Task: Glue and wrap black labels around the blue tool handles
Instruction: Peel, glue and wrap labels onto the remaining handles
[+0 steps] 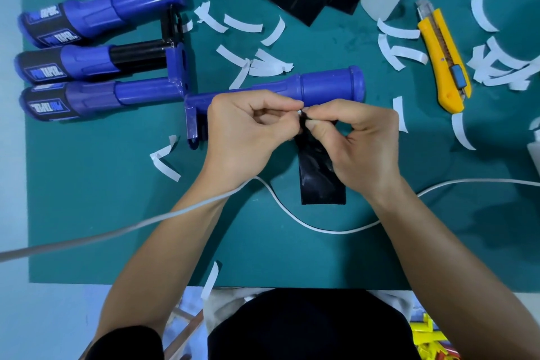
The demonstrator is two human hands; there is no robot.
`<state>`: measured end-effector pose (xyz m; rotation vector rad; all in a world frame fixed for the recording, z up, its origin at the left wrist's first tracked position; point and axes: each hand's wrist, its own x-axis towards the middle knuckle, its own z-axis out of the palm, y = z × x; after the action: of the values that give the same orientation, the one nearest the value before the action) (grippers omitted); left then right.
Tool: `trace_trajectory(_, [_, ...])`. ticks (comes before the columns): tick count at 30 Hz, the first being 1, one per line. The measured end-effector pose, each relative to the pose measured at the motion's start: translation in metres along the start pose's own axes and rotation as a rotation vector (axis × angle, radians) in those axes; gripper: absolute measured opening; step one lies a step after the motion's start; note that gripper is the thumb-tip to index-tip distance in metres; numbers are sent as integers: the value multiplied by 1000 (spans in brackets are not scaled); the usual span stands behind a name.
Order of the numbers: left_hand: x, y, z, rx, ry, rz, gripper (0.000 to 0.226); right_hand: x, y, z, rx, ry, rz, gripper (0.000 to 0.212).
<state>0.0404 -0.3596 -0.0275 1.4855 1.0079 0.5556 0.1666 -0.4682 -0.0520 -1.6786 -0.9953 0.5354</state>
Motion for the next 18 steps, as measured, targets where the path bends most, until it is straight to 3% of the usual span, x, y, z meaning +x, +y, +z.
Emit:
trace_trajectory(9, [-8,3,2,92,38,92,23,-1,-2,1,-25,35,18,12])
trace_trajectory(18, [-3,6,1,34,-32,-29,25,-5,0,5,16,30,25,13])
